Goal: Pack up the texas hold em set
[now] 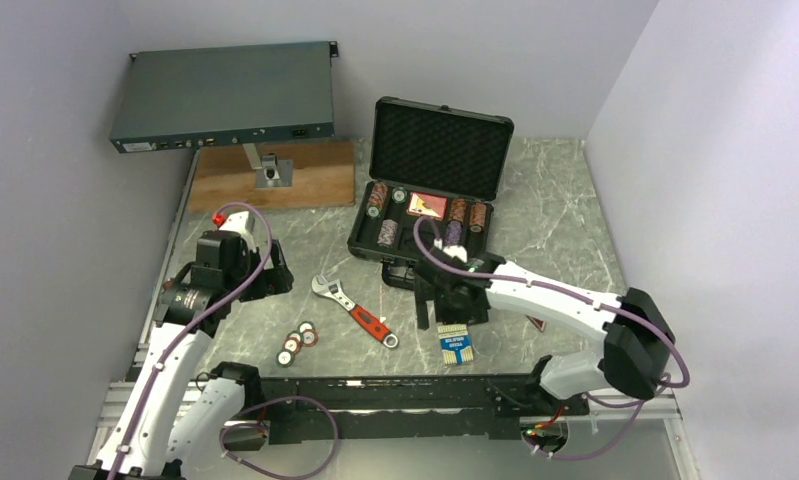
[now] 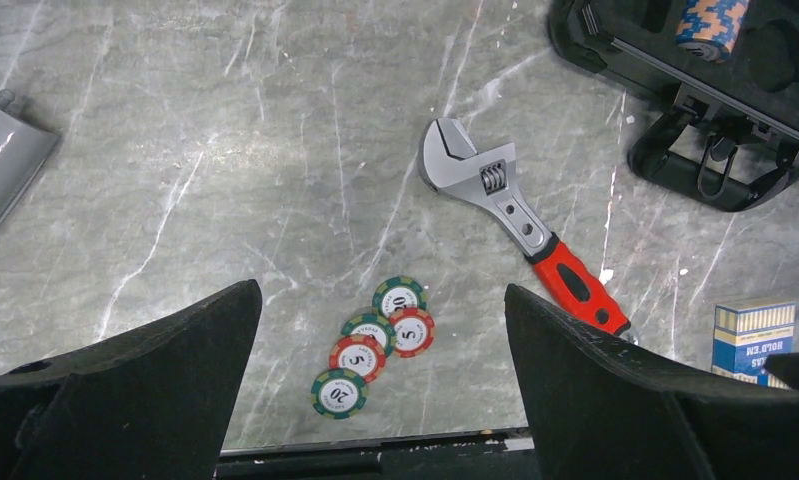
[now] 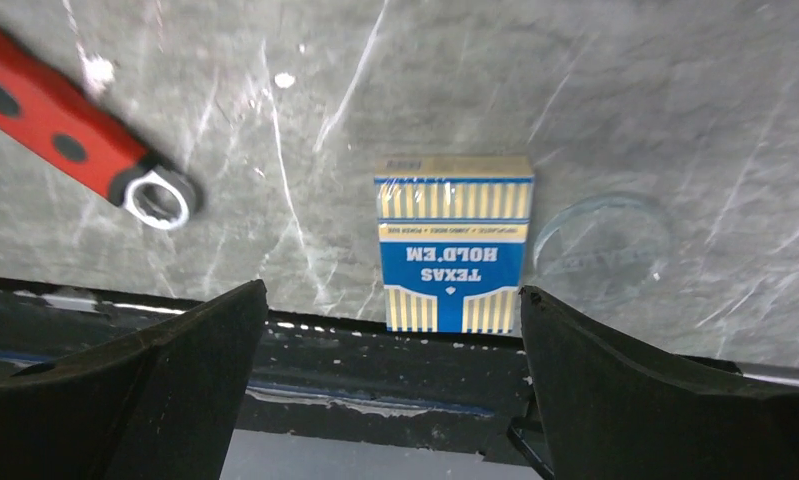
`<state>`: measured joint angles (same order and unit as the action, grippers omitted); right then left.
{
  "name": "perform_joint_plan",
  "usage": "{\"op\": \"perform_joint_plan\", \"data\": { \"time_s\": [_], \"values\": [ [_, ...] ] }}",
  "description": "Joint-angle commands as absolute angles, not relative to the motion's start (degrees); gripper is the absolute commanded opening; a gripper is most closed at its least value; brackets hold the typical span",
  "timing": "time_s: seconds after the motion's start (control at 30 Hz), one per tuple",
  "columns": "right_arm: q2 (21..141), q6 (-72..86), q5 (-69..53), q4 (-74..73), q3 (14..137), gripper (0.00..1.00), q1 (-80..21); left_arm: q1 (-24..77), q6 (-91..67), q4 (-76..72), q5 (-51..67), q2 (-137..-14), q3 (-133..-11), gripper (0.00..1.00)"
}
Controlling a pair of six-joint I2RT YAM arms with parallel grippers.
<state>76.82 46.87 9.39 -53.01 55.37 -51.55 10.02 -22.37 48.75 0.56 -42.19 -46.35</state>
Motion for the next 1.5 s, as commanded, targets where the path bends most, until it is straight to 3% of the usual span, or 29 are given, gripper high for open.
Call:
{"op": "perform_joint_plan", "data": {
  "time_s": [0.0, 0.67, 0.93, 1.47],
  "values": [
    [80.0, 52.7, 11.5, -54.0, 54.6, 1.00, -56.4, 10.3, -23.1, 48.3, 0.2, -41.6, -47.7, 0.99],
    [79.5, 56.4, 12.2, -49.6, 44.7, 0.92, -59.2, 10.4, -23.6, 48.9, -1.5, -41.8, -48.1, 0.99],
    [80.4, 55.5, 12.0, -46.1, 43.7, 0.81, -59.1, 10.4, -23.4, 48.7, -0.9, -42.5, -48.0, 0.99],
    [82.2, 51.8, 13.0, -49.0, 47.6, 0.47, -59.1, 10.5, -23.5, 48.8, -1.3, -41.8, -47.9, 0.99]
  ]
}}
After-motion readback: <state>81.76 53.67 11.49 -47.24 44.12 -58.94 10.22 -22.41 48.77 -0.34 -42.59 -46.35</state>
